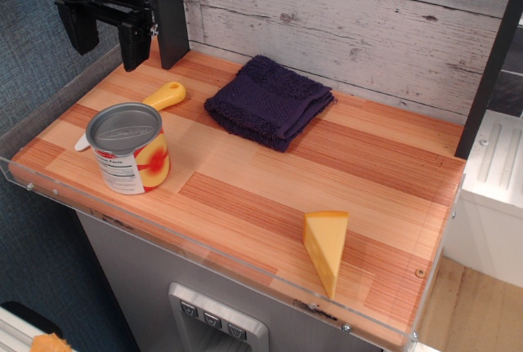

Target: Move the black cloth to the far right edge of the table

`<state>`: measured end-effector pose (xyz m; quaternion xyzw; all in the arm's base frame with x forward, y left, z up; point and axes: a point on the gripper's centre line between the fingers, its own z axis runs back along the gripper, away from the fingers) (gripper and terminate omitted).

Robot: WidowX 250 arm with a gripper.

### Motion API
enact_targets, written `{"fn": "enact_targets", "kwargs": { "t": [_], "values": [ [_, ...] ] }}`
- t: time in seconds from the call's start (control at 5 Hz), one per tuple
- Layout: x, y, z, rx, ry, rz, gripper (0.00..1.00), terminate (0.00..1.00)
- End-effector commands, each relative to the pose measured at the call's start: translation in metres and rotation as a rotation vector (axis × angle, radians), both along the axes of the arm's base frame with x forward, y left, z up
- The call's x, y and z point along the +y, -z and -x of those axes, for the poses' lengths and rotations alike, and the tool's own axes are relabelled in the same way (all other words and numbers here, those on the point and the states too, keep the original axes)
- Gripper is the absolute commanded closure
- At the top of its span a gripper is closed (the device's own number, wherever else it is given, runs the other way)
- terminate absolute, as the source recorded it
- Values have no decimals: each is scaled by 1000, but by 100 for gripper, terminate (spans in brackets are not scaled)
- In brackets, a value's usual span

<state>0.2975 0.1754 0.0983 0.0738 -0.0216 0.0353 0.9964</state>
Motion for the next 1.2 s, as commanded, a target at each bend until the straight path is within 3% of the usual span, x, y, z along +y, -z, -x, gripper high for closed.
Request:
{"fn": "enact_targets", "kwargs": {
  "t": [0.0, 0.2, 0.4, 0.6, 0.8, 1.0],
  "values": [
    [0, 0, 0, 0, 0, 0, 0, 0],
    [-13, -12, -8, -59, -1, 19, 0, 0],
    [-30, -23, -20, -82, 19, 0, 0, 0],
    [-50, -24, -36, -121, 61, 30, 0, 0],
    [-72, -17, -52, -147, 75, 49, 100, 0],
    [-92, -6, -72, -168, 123, 67, 100, 0]
  ]
}}
